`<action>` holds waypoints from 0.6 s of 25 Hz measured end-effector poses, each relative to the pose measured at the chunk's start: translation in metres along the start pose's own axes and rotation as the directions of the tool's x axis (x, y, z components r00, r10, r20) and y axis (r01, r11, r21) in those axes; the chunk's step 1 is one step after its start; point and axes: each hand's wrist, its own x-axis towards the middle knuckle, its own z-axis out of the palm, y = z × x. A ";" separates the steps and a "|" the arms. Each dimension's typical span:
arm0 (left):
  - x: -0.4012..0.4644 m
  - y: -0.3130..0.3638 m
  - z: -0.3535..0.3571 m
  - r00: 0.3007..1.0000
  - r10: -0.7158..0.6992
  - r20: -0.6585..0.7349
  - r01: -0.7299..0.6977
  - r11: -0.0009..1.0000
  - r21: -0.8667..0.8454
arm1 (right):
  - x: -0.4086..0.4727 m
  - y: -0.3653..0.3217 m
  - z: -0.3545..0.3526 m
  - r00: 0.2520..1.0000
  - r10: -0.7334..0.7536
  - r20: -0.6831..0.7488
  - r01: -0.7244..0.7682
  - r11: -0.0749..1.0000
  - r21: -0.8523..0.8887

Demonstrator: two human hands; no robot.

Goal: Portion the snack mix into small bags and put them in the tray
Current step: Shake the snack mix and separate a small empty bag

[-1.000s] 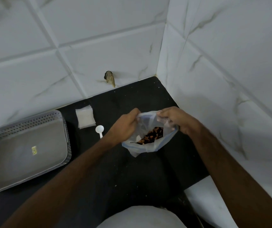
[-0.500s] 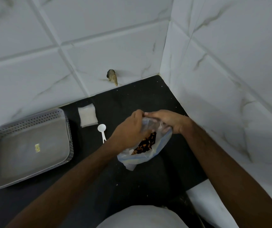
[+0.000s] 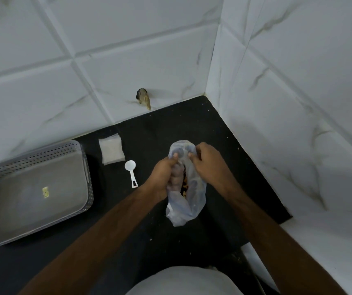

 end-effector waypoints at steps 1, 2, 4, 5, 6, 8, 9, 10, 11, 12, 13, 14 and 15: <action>-0.001 -0.001 -0.001 1.000 0.008 -0.026 -0.008 1.000 -0.005 | 0.004 0.002 0.003 1.000 0.020 -0.002 -0.020 1.000 -0.001; 0.000 -0.003 -0.006 0.997 0.041 -0.058 -0.040 0.999 0.014 | 0.007 0.005 0.003 0.997 0.071 0.024 -0.072 0.995 0.062; 0.003 -0.005 -0.022 0.974 0.196 -0.116 -0.163 0.956 0.245 | 0.010 0.008 0.000 0.976 0.179 0.128 -0.209 0.935 0.287; 0.005 -0.004 -0.034 0.950 0.290 -0.115 -0.201 0.852 0.483 | 0.010 0.009 -0.001 0.965 0.210 0.158 -0.255 0.893 0.372; 0.004 -0.003 -0.045 0.929 0.362 -0.080 -0.198 0.668 0.718 | 0.010 0.007 -0.002 0.958 0.230 0.172 -0.283 0.854 0.436; 0.002 -0.002 -0.057 0.901 0.434 0.027 -0.177 0.311 0.934 | 0.011 0.001 -0.004 0.941 0.265 0.209 -0.336 0.788 0.516; 0.000 -0.001 -0.059 0.885 0.458 0.079 -0.198 0.219 0.955 | 0.012 -0.005 -0.005 0.926 0.287 0.247 -0.377 0.760 0.529; -0.002 -0.001 -0.057 0.859 0.494 0.132 -0.226 0.136 0.965 | 0.014 -0.012 -0.006 0.903 0.314 0.294 -0.427 0.731 0.532; -0.001 -0.001 -0.053 0.830 0.527 0.181 -0.235 0.038 0.971 | 0.014 -0.018 -0.006 0.875 0.344 0.342 -0.481 0.702 0.525; 0.004 0.000 -0.049 0.799 0.559 0.221 -0.215 -0.078 0.974 | 0.013 -0.024 -0.006 0.855 0.361 0.373 -0.514 0.683 0.518; 0.007 0.001 -0.042 0.765 0.586 0.266 -0.162 -0.224 0.961 | 0.012 -0.028 -0.005 0.853 0.349 0.389 -0.515 0.686 0.514; 0.012 0.003 -0.034 0.740 0.599 0.306 -0.090 -0.362 0.928 | 0.011 -0.029 -0.004 0.866 0.304 0.398 -0.485 0.710 0.511; 0.015 0.007 -0.027 0.733 0.592 0.336 -0.031 -0.464 0.885 | 0.009 -0.030 -0.003 0.877 0.250 0.411 -0.449 0.734 0.510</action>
